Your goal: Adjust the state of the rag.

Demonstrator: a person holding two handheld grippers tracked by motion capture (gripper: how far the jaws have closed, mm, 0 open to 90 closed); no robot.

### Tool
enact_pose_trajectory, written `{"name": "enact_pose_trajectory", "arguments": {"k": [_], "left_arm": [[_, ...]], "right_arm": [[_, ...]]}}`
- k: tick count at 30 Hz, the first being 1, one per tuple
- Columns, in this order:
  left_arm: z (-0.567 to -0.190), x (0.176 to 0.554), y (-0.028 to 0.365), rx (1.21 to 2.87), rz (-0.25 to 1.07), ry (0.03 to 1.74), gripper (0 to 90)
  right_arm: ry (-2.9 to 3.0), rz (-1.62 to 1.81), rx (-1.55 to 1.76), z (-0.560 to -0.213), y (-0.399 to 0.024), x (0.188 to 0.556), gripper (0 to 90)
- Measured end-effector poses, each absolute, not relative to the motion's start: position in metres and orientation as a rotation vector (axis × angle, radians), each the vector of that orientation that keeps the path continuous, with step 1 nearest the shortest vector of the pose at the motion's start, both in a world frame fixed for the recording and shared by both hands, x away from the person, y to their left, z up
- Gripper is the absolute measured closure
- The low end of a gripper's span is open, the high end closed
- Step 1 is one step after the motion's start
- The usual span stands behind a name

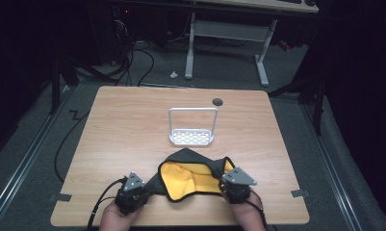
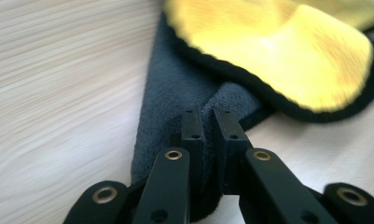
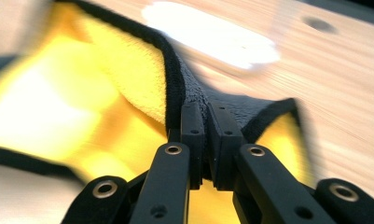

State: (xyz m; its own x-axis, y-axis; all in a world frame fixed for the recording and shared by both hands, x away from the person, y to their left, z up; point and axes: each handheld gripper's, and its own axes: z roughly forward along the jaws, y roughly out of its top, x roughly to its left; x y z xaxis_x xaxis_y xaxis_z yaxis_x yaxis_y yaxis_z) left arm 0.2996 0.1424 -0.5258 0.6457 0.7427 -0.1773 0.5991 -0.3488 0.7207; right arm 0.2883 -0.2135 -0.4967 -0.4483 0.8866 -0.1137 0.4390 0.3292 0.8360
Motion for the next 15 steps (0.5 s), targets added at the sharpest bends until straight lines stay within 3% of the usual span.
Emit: {"name": "enact_pose_trajectory", "arguments": {"k": [6, 11, 15], "left_arm": [[-0.523, 0.307, 0.166, 2.003, 0.238, 1.139, 81.4], [-0.52, 0.302, 0.159, 1.99, 0.268, 1.083, 65.3], [-0.516, 0.3, 0.153, 1.995, 0.278, 1.032, 58.2]], "right_arm": [[1.938, 0.922, 1.35, -0.508, -0.265, 0.305, 84.9], [1.912, 0.935, 1.361, -0.504, -0.266, 0.305, 65.3], [1.894, 0.974, 1.309, -0.49, -0.259, 0.291, 60.6]]}}
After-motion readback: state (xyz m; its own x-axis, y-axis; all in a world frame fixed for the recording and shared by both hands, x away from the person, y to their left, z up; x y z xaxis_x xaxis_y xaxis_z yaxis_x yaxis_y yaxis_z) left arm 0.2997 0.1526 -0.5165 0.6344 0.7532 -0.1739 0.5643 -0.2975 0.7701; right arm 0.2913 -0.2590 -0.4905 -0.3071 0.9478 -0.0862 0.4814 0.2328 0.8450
